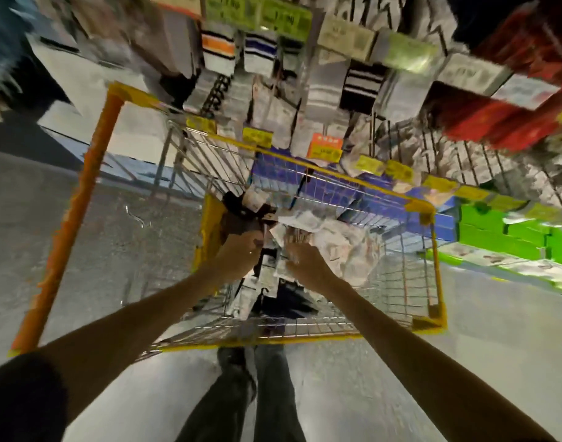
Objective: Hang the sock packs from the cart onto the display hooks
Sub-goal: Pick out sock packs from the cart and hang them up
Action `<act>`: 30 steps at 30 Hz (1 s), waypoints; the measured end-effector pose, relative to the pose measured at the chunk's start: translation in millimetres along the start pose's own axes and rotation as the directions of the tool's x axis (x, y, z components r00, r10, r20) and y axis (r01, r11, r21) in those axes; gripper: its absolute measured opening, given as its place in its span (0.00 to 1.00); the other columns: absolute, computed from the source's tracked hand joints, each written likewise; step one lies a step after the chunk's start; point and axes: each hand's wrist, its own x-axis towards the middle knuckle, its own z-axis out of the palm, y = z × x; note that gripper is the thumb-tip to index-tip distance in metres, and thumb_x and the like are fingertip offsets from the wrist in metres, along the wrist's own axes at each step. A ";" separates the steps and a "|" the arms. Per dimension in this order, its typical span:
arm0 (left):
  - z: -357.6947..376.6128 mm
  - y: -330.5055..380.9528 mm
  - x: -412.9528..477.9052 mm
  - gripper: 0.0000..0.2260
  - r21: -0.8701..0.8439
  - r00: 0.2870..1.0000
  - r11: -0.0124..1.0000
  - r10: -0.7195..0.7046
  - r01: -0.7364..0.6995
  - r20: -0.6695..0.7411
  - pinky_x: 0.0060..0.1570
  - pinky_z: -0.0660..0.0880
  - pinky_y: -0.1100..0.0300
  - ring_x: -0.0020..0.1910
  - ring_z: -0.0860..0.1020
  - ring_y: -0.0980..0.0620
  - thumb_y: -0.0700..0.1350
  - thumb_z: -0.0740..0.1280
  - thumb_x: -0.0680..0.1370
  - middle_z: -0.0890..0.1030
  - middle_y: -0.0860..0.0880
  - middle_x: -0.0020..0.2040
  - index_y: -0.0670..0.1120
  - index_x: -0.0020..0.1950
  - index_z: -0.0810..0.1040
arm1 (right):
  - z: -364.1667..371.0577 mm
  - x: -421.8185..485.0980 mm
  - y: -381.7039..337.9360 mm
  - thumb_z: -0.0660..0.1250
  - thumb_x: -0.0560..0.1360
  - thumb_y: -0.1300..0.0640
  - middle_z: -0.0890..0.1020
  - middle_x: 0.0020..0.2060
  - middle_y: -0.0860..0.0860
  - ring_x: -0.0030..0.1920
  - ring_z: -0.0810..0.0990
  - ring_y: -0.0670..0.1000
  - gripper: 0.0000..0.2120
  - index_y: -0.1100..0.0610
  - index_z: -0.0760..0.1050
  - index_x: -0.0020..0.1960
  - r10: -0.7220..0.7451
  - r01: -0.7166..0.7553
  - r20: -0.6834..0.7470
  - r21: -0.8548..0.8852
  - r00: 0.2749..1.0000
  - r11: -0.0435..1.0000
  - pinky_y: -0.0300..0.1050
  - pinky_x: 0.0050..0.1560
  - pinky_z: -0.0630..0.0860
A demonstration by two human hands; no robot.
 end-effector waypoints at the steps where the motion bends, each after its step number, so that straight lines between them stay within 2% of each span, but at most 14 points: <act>1: 10.8 -10.7 11.4 0.18 0.012 0.999 0.999 -0.035 0.035 0.001 0.44 0.72 0.56 0.53 0.79 0.41 0.42 0.59 0.82 0.78 0.41 0.62 0.40 0.72 0.70 | 10.7 15.0 11.8 0.61 0.74 0.53 0.79 0.54 0.64 0.56 0.77 0.61 0.20 0.66 0.77 0.58 0.002 -0.001 0.019 -0.024 1.000 1.000 0.47 0.51 0.70; 3: 36.0 -34.3 32.9 0.20 0.020 0.992 0.993 -0.119 0.120 -0.050 0.46 0.72 0.57 0.57 0.78 0.39 0.38 0.61 0.80 0.78 0.41 0.64 0.41 0.73 0.69 | 32.0 41.9 32.9 0.62 0.74 0.60 0.77 0.58 0.64 0.60 0.76 0.62 0.18 0.66 0.74 0.61 0.019 -0.017 0.062 -0.046 0.998 0.999 0.51 0.58 0.71; 4: 45.8 -45.7 43.2 0.21 0.035 0.985 0.988 -0.148 0.152 -0.092 0.48 0.74 0.53 0.58 0.77 0.37 0.38 0.62 0.79 0.78 0.39 0.62 0.42 0.72 0.69 | 39.5 54.1 39.3 0.63 0.75 0.63 0.75 0.61 0.63 0.62 0.74 0.62 0.18 0.66 0.73 0.64 0.010 -0.006 0.067 -0.056 0.998 0.998 0.51 0.61 0.71; 7: 80.3 -81.7 67.4 0.20 0.047 0.960 0.970 -0.227 0.237 -0.165 0.45 0.76 0.44 0.52 0.77 0.34 0.39 0.63 0.78 0.77 0.36 0.54 0.47 0.69 0.69 | 69.4 88.0 57.4 0.63 0.76 0.61 0.68 0.68 0.63 0.70 0.65 0.61 0.22 0.63 0.70 0.69 -0.041 0.048 0.102 -0.074 0.994 0.996 0.49 0.68 0.63; 9: 100.4 -99.6 78.1 0.22 0.052 0.938 0.957 -0.270 0.287 -0.218 0.51 0.75 0.44 0.58 0.74 0.35 0.41 0.63 0.78 0.73 0.37 0.62 0.50 0.72 0.67 | 89.7 108.2 67.0 0.63 0.75 0.57 0.70 0.66 0.63 0.70 0.65 0.61 0.24 0.61 0.69 0.70 -0.064 0.075 0.113 -0.090 0.992 0.993 0.50 0.68 0.64; 10: 108.5 -107.0 83.3 0.23 0.067 0.923 0.943 -0.302 0.325 -0.237 0.58 0.72 0.43 0.64 0.70 0.35 0.42 0.63 0.78 0.69 0.38 0.69 0.51 0.73 0.66 | 98.5 117.1 70.5 0.63 0.76 0.57 0.73 0.63 0.62 0.67 0.68 0.60 0.24 0.59 0.69 0.71 -0.071 0.083 0.118 -0.100 0.990 0.992 0.48 0.64 0.66; 12: 118.8 -118.0 92.9 0.25 0.073 0.898 0.916 -0.366 0.394 -0.243 0.64 0.69 0.40 0.68 0.65 0.33 0.42 0.62 0.79 0.61 0.37 0.72 0.53 0.75 0.63 | 115.8 133.9 77.8 0.64 0.77 0.60 0.74 0.61 0.60 0.64 0.71 0.58 0.23 0.58 0.68 0.71 -0.091 0.105 0.131 -0.107 0.987 0.989 0.44 0.57 0.66; 16: 127.0 -133.2 113.1 0.24 0.021 0.859 0.876 -0.467 0.482 -0.207 0.66 0.67 0.38 0.67 0.65 0.28 0.45 0.63 0.80 0.56 0.34 0.73 0.53 0.75 0.62 | 133.4 156.2 79.4 0.64 0.78 0.61 0.72 0.63 0.62 0.66 0.68 0.60 0.25 0.59 0.64 0.73 -0.102 0.129 0.210 -0.121 0.972 0.984 0.50 0.65 0.64; 17: 127.5 -135.8 118.3 0.23 -0.002 0.846 0.865 -0.491 0.501 -0.207 0.65 0.68 0.38 0.66 0.67 0.28 0.48 0.64 0.80 0.55 0.34 0.74 0.53 0.74 0.64 | 137.3 162.8 78.8 0.64 0.77 0.61 0.73 0.61 0.63 0.65 0.70 0.61 0.25 0.60 0.65 0.73 -0.106 0.134 0.218 -0.118 0.970 0.984 0.51 0.64 0.65; 19: 132.8 -150.8 130.1 0.21 -0.055 0.837 0.860 -0.507 0.507 -0.207 0.59 0.73 0.39 0.60 0.71 0.28 0.52 0.66 0.75 0.62 0.33 0.69 0.51 0.66 0.70 | 143.7 175.3 74.6 0.63 0.72 0.60 0.76 0.57 0.64 0.61 0.74 0.62 0.27 0.60 0.67 0.71 -0.091 0.119 0.234 -0.105 0.968 0.987 0.51 0.58 0.69; 22: 136.9 -163.7 145.6 0.18 -0.115 0.861 0.889 -0.459 0.444 -0.220 0.43 0.80 0.45 0.45 0.79 0.36 0.55 0.64 0.67 0.77 0.39 0.50 0.52 0.54 0.72 | 144.9 188.2 70.9 0.63 0.71 0.63 0.73 0.61 0.62 0.62 0.73 0.62 0.29 0.57 0.65 0.71 -0.088 0.102 0.216 -0.055 0.972 0.993 0.51 0.57 0.71; 25: 117.0 -133.7 144.3 0.08 -0.116 0.837 0.881 -0.472 0.458 -0.277 0.39 0.76 0.54 0.43 0.80 0.44 0.47 0.68 0.75 0.80 0.48 0.42 0.49 0.53 0.75 | 142.5 198.2 70.5 0.66 0.73 0.60 0.71 0.63 0.61 0.64 0.70 0.62 0.31 0.56 0.61 0.74 -0.119 0.117 0.178 0.024 0.977 0.993 0.55 0.61 0.72; 28: 104.7 -112.8 143.3 0.08 -0.178 0.824 0.886 -0.464 0.428 -0.324 0.40 0.69 0.60 0.43 0.77 0.50 0.44 0.71 0.74 0.79 0.50 0.41 0.48 0.51 0.76 | 143.7 210.1 77.8 0.66 0.69 0.46 0.74 0.59 0.60 0.58 0.75 0.62 0.36 0.50 0.58 0.74 -0.084 0.072 0.155 0.078 0.984 0.994 0.60 0.55 0.76; 30: 95.5 -100.3 138.8 0.09 -0.203 0.830 0.898 -0.438 0.390 -0.346 0.38 0.65 0.63 0.41 0.74 0.53 0.43 0.73 0.73 0.77 0.53 0.41 0.49 0.51 0.76 | 134.1 205.6 76.3 0.70 0.67 0.43 0.68 0.65 0.61 0.64 0.69 0.65 0.43 0.49 0.54 0.76 -0.100 0.100 0.186 0.013 0.977 0.995 0.61 0.63 0.72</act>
